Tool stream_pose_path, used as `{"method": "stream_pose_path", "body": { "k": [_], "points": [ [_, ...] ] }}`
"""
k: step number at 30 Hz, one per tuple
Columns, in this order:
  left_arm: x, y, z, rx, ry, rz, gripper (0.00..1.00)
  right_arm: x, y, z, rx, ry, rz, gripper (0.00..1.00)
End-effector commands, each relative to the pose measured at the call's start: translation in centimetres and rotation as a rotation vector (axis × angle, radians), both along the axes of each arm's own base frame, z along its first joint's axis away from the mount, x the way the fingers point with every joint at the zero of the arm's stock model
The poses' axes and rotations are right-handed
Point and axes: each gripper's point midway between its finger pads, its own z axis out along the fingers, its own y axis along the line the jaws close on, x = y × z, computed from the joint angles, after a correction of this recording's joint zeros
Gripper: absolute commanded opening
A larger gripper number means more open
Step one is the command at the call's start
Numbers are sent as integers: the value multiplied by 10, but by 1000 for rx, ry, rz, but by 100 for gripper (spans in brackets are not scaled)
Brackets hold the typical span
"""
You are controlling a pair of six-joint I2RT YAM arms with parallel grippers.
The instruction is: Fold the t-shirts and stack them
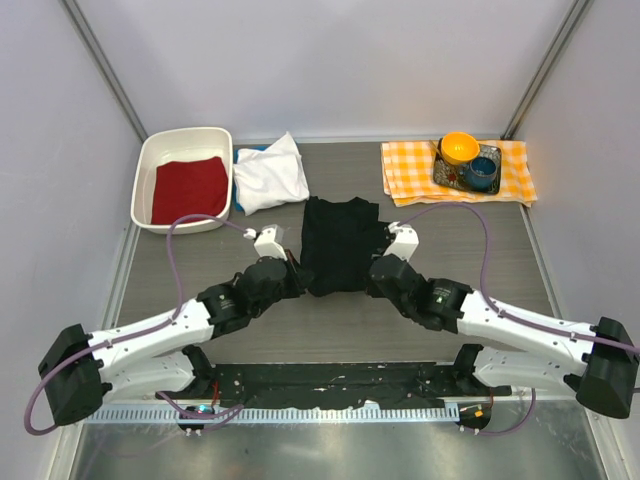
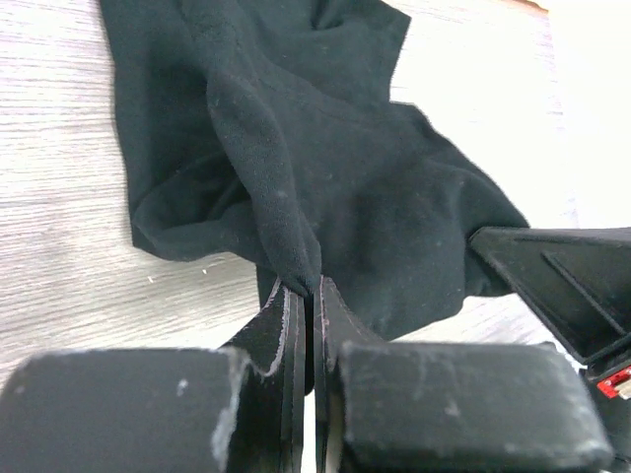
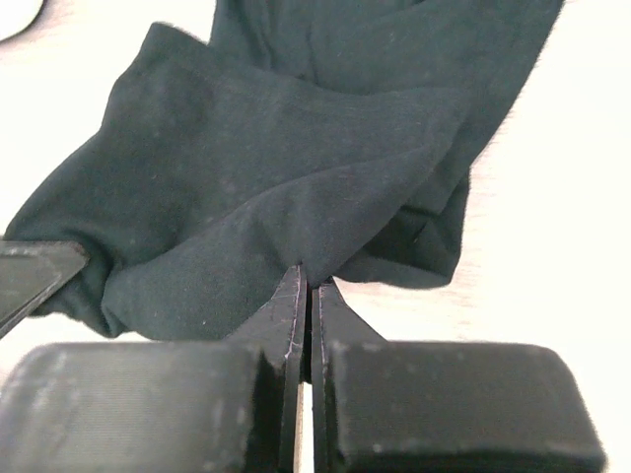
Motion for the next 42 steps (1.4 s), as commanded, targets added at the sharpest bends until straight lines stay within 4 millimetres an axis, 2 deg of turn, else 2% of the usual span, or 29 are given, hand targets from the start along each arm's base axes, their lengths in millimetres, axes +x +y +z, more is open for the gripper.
{"method": "stream_pose_path", "body": {
  "k": [1,5,7,10,15,16,18,22,24,26,27,28,33,36,37,38,39,40,41,42],
  "points": [
    [23,-7,24,-37,-57,1,0,33,-3,23,55,-61,-65,1],
    [46,-2,21,-50,-38,29,0,46,-3,16,74,-34,-73,1],
    [49,-4,23,-62,-38,23,0,45,0,15,78,-27,-58,1],
    [46,-5,25,-77,-34,9,0,41,3,19,101,-25,-28,1],
    [27,-3,28,-164,6,-13,0,16,9,0,89,65,51,1],
    [21,0,16,-162,32,-17,0,11,9,-3,87,81,55,1],
    [11,3,16,-193,46,-21,0,0,6,-14,70,107,63,1],
    [-15,10,-8,-175,96,-32,0,-24,10,-27,37,159,109,1],
    [-27,19,-29,-138,137,-18,0,-32,7,-35,9,184,108,1],
    [-39,19,-37,-157,164,-23,0,-44,6,-42,-21,210,131,1],
    [-44,24,-51,-140,180,-12,0,-47,5,-44,-25,216,122,1],
    [-52,22,-57,-145,200,-19,0,-50,5,-45,-25,219,126,1],
    [-73,28,-93,-107,248,-22,0,-79,3,-69,-50,286,157,1],
    [-82,24,-100,-115,254,-31,0,-95,6,-82,-57,312,195,1],
    [-85,23,-100,-113,251,-38,0,-97,7,-82,-54,310,194,14],
    [-87,23,-101,-109,252,-41,1,-97,9,-78,-45,295,196,23],
    [-88,21,-97,-119,251,-43,7,-96,10,-73,-36,276,195,32],
    [-88,19,-93,-124,248,-46,20,-97,13,-67,-24,254,202,51],
    [-89,24,-94,-94,258,-41,50,-88,14,-54,-15,207,182,58],
    [-86,17,-72,-119,226,-55,59,-85,15,-45,2,184,180,64]
  ]
}}
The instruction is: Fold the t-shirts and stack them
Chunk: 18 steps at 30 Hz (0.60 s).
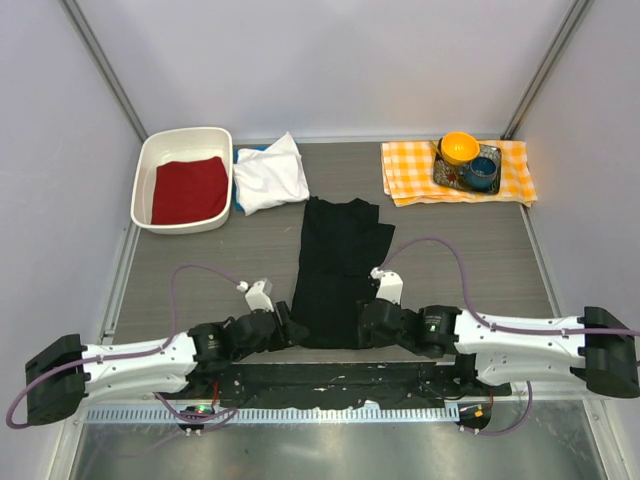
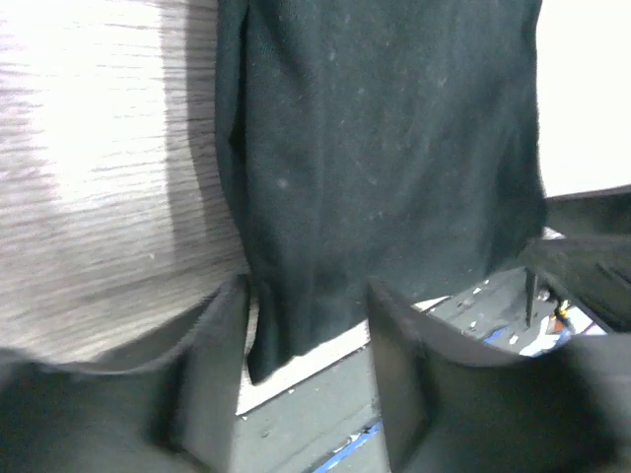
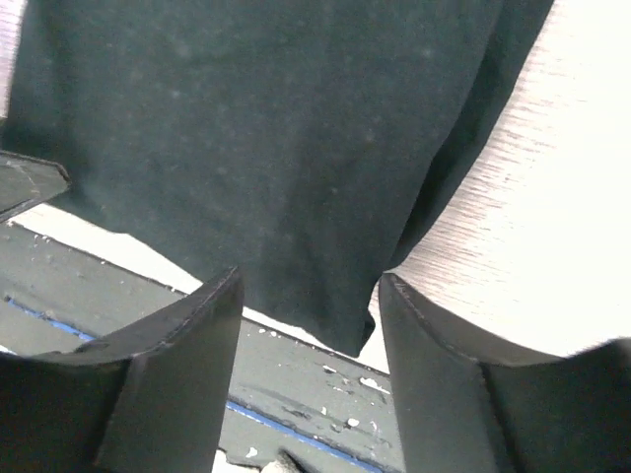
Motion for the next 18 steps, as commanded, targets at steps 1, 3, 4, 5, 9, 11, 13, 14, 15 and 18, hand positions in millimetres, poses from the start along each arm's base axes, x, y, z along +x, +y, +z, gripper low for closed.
{"method": "stream_pose_path", "body": {
  "k": [1,3,4,5,9,11,13,14,15,18],
  "points": [
    [11,-11,50,-70,-65,31,67,22,12,49,113,-137,-64,76],
    [14,-9,78,-75,-95,33,75,29,12,62,79,-174,-68,82],
    [14,-8,87,-77,-101,37,78,31,13,66,64,-184,-65,84],
    [13,-1,88,-42,-93,40,79,34,15,74,55,-192,-66,85],
    [17,3,143,-78,-165,39,80,48,17,84,0,-260,-81,87],
    [22,6,153,-56,-211,37,80,57,15,87,-13,-288,-112,87],
    [30,9,163,-32,-255,62,81,66,13,84,-17,-301,-140,88],
    [35,6,162,-4,-280,56,80,71,11,82,-16,-298,-154,88],
    [38,4,160,9,-294,59,80,80,6,80,-11,-297,-186,88],
    [49,-14,150,19,-305,36,80,98,-2,67,9,-274,-231,88]
  ]
}}
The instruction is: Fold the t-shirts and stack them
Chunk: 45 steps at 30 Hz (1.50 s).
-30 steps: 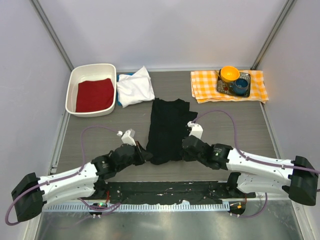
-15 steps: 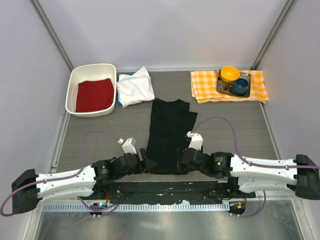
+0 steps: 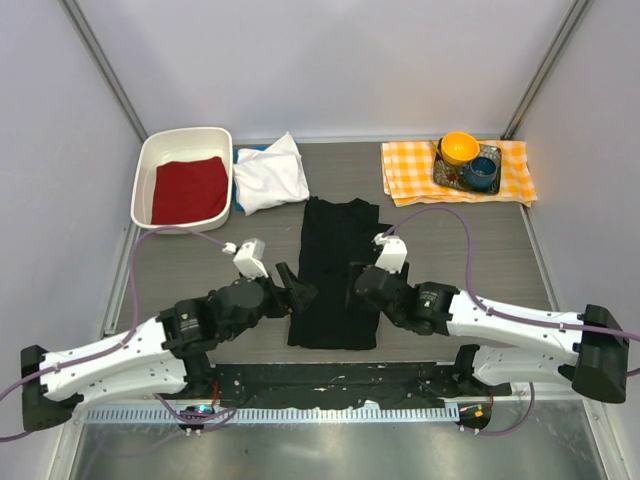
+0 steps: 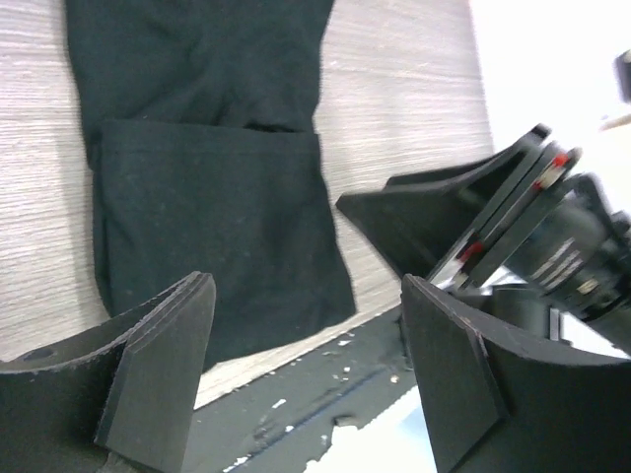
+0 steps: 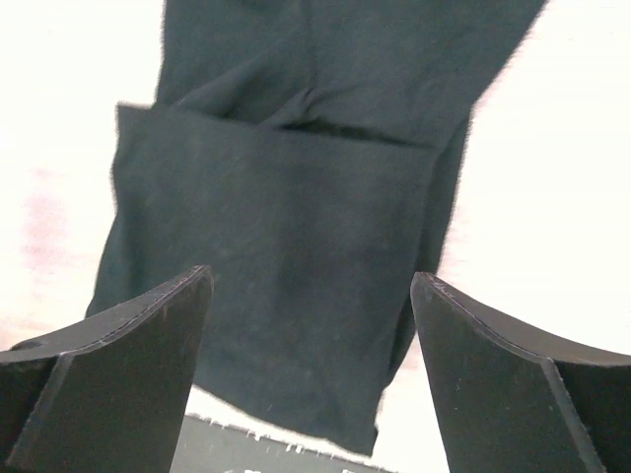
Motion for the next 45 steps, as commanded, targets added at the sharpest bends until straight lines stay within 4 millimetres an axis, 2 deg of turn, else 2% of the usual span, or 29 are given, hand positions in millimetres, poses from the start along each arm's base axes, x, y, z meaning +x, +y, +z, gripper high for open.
{"method": "stream_pose_path", "body": {
  "k": [1,3,4,6,7,8,9,11,12,13,16,19,22,27,32,37,42,45],
  "points": [
    [19,-12,-22,106,-48,-2,79,33,-10,-5,40,-47,-87,88],
    [25,-27,-28,78,-74,-32,77,41,-13,-8,52,-52,-108,87],
    [30,-35,-20,27,-107,-30,75,45,-11,-8,67,-62,-112,87],
    [40,-37,-33,41,-106,-28,74,51,-12,-10,80,-64,-127,86],
    [44,-41,-28,14,-120,-32,73,57,-12,-10,106,-71,-142,86],
    [44,-45,-35,12,-112,-59,73,58,-10,-12,118,-65,-136,86],
    [53,-43,-43,24,-103,-49,73,60,-10,-15,123,-61,-139,86],
    [62,-48,-46,9,-107,-56,73,64,-8,-21,149,-40,-145,86],
    [68,-49,-60,29,-87,-59,73,65,-7,-25,150,-30,-142,86],
    [72,-53,-59,13,-101,-62,73,67,-3,-26,174,-32,-138,86],
    [81,-59,-80,27,-68,-72,72,67,6,-34,213,3,-124,86],
    [84,-65,-99,22,-23,-87,71,66,15,-44,255,39,-114,86],
    [85,-66,-109,20,-2,-87,70,63,25,-48,298,72,-89,86],
    [86,-55,-130,57,36,-64,70,60,31,-53,310,99,-75,86],
    [89,-50,-157,81,76,-47,70,64,17,-81,213,117,-97,86],
    [97,-62,-170,27,88,-28,68,76,-5,-101,138,146,-135,86],
    [109,-81,-176,-45,99,-25,66,94,-23,-101,50,142,-131,86],
    [117,-98,-164,-117,91,-35,64,103,-26,-94,16,134,-107,86]
  ]
}}
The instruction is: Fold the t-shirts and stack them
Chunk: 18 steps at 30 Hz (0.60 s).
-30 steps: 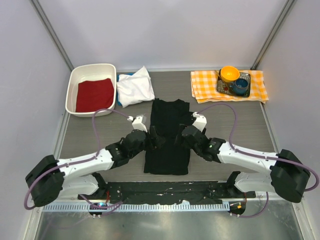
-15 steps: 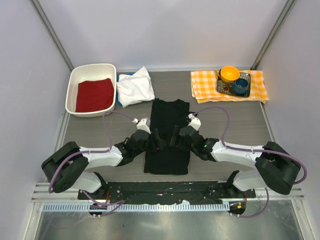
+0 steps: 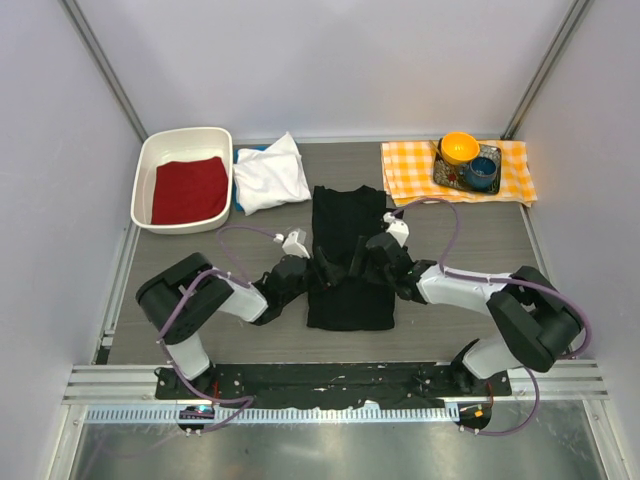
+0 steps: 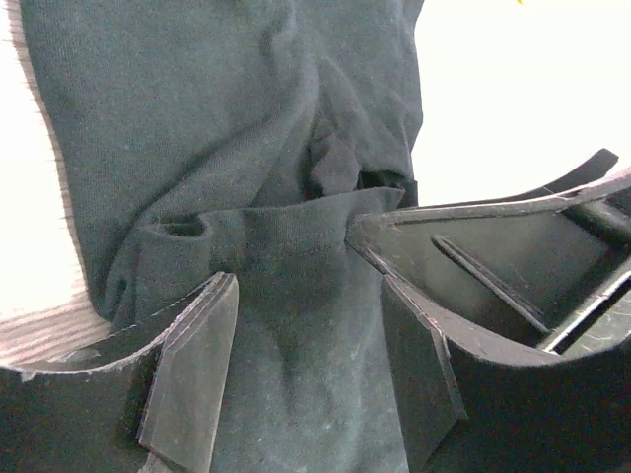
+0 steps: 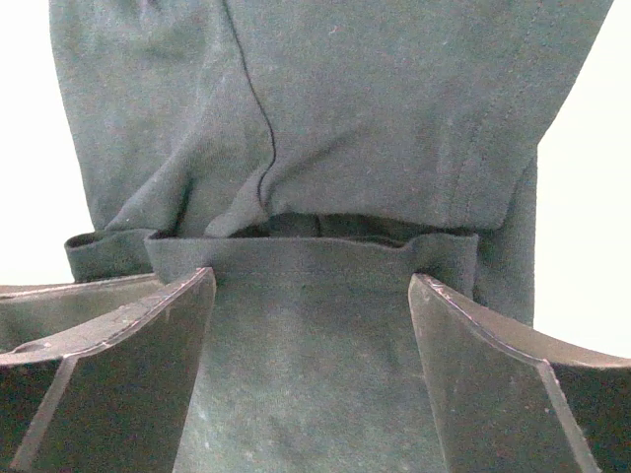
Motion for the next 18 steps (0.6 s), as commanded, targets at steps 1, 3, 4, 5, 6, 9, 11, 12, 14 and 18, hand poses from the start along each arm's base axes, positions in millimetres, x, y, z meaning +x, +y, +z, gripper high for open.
{"method": "stream_pose_path", "body": {
  "k": [1,3,4,5,6,9,11,12,14,18],
  "points": [
    [2,-19,-4,-82,53,-13,63,3,-10,-4,-126,38,76,86],
    [4,-22,5,-118,44,-4,61,7,-10,7,-151,21,91,86],
    [3,-23,18,-142,27,-4,61,9,-9,17,-144,1,94,87],
    [2,-22,23,-142,20,-5,60,8,-11,24,-144,-6,97,87],
    [1,-21,28,-129,11,-9,60,7,-11,30,-140,-17,99,87],
    [-6,-18,56,-38,-2,-31,62,2,-20,60,-118,-71,87,90],
    [-17,-9,64,33,24,-62,64,-6,-31,76,-127,-90,77,92],
    [-18,-10,73,37,26,-69,65,-9,-34,79,-129,-91,75,93],
    [-30,0,76,77,65,-85,68,-20,-43,83,-136,-70,72,93],
    [-54,27,63,120,173,-55,68,-39,-55,78,-137,-22,67,93]
  ]
}}
